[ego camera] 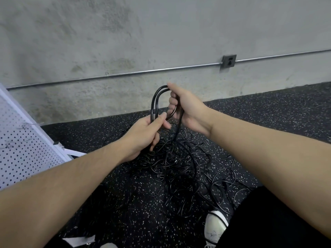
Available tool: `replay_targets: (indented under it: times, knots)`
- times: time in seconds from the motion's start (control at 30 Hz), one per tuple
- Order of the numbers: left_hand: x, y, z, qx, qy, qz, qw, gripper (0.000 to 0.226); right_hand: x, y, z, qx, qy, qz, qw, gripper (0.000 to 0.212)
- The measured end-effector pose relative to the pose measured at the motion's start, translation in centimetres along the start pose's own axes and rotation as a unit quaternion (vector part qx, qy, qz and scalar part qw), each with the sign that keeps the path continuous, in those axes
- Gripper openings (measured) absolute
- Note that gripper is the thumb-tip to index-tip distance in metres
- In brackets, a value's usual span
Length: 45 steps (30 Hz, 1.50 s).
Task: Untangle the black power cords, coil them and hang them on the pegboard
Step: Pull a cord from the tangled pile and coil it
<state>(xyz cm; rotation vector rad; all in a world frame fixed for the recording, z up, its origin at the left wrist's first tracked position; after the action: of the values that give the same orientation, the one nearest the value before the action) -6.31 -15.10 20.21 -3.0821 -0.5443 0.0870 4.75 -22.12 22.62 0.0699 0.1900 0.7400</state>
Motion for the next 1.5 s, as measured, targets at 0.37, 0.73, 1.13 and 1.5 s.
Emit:
replay_targets:
  times: [0.37,0.73,1.13,1.5]
  knots:
    - [-0.4,-0.3,-0.1,-0.005,-0.036,0.039,0.999,0.047,0.7,2.7,0.4,0.147,0.019,0.046,0.988,0.064]
    - [0.1,-1.1,0.5,-0.106,-0.028,0.028,0.994,0.027,0.1,1.1,-2.2,-0.119,0.049,0.068,0.989,0.061]
    - [2.4,-4.3,-0.1,-0.13,0.002,-0.176,0.976,0.029,-3.5,-0.4,-6.7,-0.479,0.127,0.28,0.822,0.051]
    - [2.6,-5.5,1.0,-0.086,-0.033,-0.197,0.976,0.036,-3.1,-1.4,-2.3,-0.599,-0.108,0.211,0.765,0.019]
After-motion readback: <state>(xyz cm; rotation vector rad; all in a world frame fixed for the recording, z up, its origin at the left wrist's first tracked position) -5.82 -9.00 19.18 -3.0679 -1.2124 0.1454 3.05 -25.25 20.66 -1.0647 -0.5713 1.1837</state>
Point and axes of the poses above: each hand's wrist, its own x-axis towards the middle knuckle, its own y-axis out of the palm, z = x × y, the point moved 7 cm from there along x, towards the middle knuckle, and after that the axes turned 14 degrees about -x, right-handed, at the moved point
